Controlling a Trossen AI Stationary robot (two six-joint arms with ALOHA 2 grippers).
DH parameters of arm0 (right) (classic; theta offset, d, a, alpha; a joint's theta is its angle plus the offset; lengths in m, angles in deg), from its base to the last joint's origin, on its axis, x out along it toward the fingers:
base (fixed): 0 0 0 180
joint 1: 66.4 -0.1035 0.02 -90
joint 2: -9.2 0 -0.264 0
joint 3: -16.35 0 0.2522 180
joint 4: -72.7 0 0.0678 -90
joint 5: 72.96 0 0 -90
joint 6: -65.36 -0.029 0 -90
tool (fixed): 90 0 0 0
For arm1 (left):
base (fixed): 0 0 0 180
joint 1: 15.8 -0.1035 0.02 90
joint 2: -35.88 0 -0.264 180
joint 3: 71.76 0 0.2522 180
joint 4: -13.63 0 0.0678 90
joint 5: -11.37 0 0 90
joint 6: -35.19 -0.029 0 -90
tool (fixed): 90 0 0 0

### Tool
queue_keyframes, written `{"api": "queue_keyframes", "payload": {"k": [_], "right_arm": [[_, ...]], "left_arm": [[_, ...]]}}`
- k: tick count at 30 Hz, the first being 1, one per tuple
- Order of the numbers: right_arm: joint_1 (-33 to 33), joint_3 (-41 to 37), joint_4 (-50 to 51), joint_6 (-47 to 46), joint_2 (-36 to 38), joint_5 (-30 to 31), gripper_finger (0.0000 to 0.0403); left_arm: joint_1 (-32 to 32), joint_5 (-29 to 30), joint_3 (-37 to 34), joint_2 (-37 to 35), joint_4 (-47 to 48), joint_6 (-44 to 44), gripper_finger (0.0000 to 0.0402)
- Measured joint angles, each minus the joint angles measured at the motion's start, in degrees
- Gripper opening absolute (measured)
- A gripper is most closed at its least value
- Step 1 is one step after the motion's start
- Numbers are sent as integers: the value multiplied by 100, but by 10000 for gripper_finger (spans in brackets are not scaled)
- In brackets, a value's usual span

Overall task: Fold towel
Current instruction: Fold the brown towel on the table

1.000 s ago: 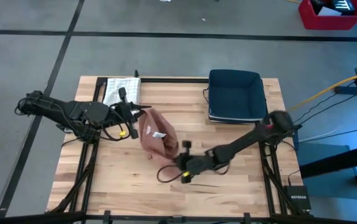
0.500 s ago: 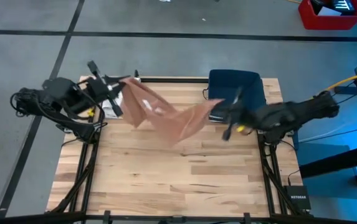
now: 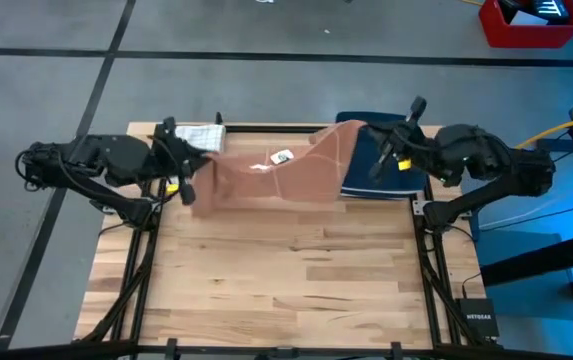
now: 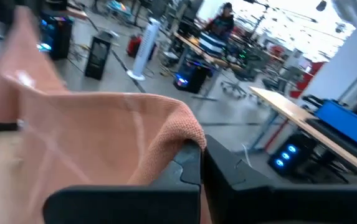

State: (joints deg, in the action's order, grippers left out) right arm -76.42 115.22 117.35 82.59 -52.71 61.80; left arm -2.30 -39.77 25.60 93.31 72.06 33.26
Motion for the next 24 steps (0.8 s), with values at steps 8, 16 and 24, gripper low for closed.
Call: {"api": "queue_keyframes", "payload": {"k": [8,16,24], "right_arm": [[116,-155,482,-361,-112,-134,7],[114,-755,489,-857,-397,-311,8],[545,-1643,-568,-906,-670,-739,9]], "left_arm": [[185,-454,-2,-34,1346,1150,3],[799,-266,60,-90,1125,1564,2],[1637,-449,382,152,1473,2711,1]]}}
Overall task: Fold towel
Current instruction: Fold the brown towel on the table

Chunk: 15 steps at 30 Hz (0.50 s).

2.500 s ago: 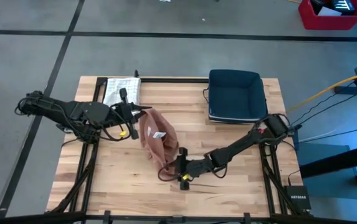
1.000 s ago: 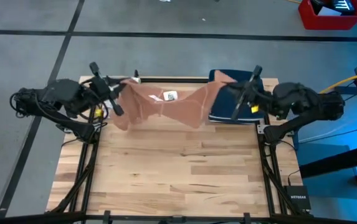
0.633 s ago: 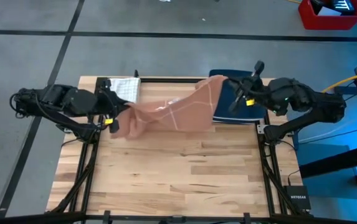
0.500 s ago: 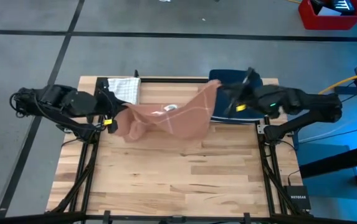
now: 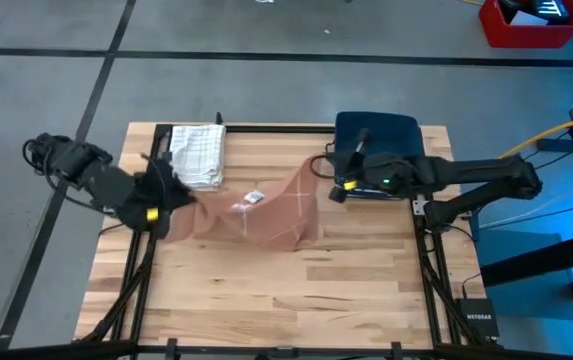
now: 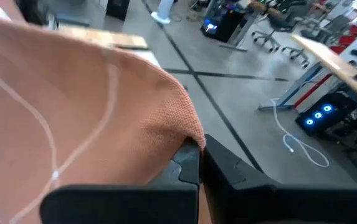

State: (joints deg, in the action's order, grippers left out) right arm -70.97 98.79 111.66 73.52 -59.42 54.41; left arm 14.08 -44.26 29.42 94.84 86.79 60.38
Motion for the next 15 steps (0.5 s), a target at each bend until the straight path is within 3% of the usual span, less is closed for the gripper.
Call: {"api": "queue_keyframes", "payload": {"k": [7,11,15], "right_arm": [[462,-736,-1393,136,-615,-488,9],[629,-860,-2089,366,-1136,-303,9],[809,-858,-3095,817,-1390,-76,9]], "left_arm": [[650,-680,-134,696,444,766,1],[943,-1114,-381,1280,375,993,2],[1116,-1590,-668,1786,-633,895,1]]}}
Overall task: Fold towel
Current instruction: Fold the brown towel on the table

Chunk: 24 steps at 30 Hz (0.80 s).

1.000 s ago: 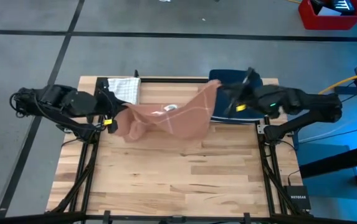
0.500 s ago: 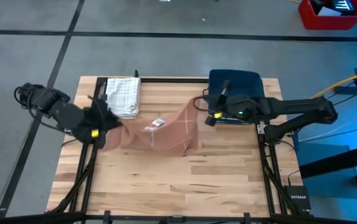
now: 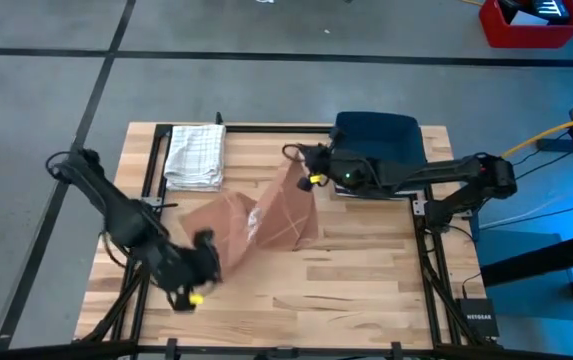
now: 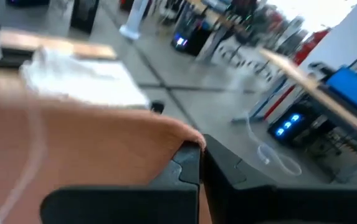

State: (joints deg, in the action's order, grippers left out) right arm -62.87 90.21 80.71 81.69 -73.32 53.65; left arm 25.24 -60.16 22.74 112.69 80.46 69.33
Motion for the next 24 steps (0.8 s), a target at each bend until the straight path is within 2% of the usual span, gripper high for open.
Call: {"api": "queue_keyframes", "payload": {"k": [2,5,10,14,16,24], "right_arm": [[107,47,-355,267,-21,-29,9],[222,255,-525,448,-20,-167,10],[188,618,-127,323,-14,-66,10],[44,982,1081,-77,-14,-21,13],[-5,1160,1909,-534,-11,-141,26],[-409,2091,5658,-2189,-11,233,170]], "left_arm": [[1,-324,-155,276,-693,-265,1],[-56,-417,-253,581,-1425,-589,3],[-249,-429,-457,1063,-1522,-350,4],[-383,-560,-627,1532,-1754,-105,5],[-445,-655,-720,1804,-1978,-46,5],[-512,-1120,-808,2645,-2731,283,5]]}}
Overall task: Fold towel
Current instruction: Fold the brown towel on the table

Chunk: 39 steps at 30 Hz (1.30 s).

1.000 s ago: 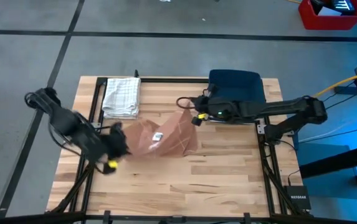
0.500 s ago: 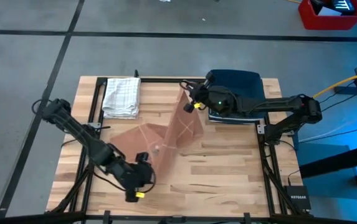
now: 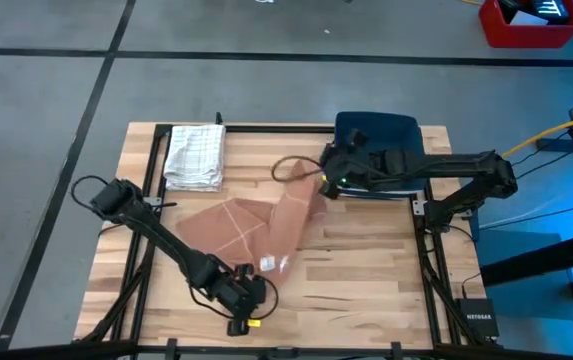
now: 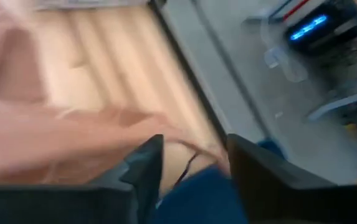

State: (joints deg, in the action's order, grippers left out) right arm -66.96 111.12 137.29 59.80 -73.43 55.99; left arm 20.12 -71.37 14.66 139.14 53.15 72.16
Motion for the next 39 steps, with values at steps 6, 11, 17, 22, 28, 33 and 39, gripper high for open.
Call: {"api": "queue_keyframes", "payload": {"k": [6,11,17,22,28,33,39], "right_arm": [[-581,1027,2038,-1282,7,-941,231],[-1262,1069,2363,-1940,90,-1540,242],[-2274,378,1548,-2272,87,-1161,243],[-2837,-779,-126,-2453,47,-670,243],[-2893,-1850,-2037,-2411,-278,-684,243],[-2743,-2200,-2818,-2269,-783,-242,243],[-2392,-2340,-3320,-2204,-1611,-663,243]], "left_arm": [[-121,-67,-3,184,-866,-159,5],[-273,-278,-1,541,-2460,-872,5],[-481,-449,-1,729,-2721,-1018,11],[-820,-1012,-1,733,-2421,-726,73],[-1185,-2387,169,354,-1208,-787,154],[-1248,-1263,180,-303,486,-977,168],[-1275,1090,-358,-509,1045,-1017,158]]}}
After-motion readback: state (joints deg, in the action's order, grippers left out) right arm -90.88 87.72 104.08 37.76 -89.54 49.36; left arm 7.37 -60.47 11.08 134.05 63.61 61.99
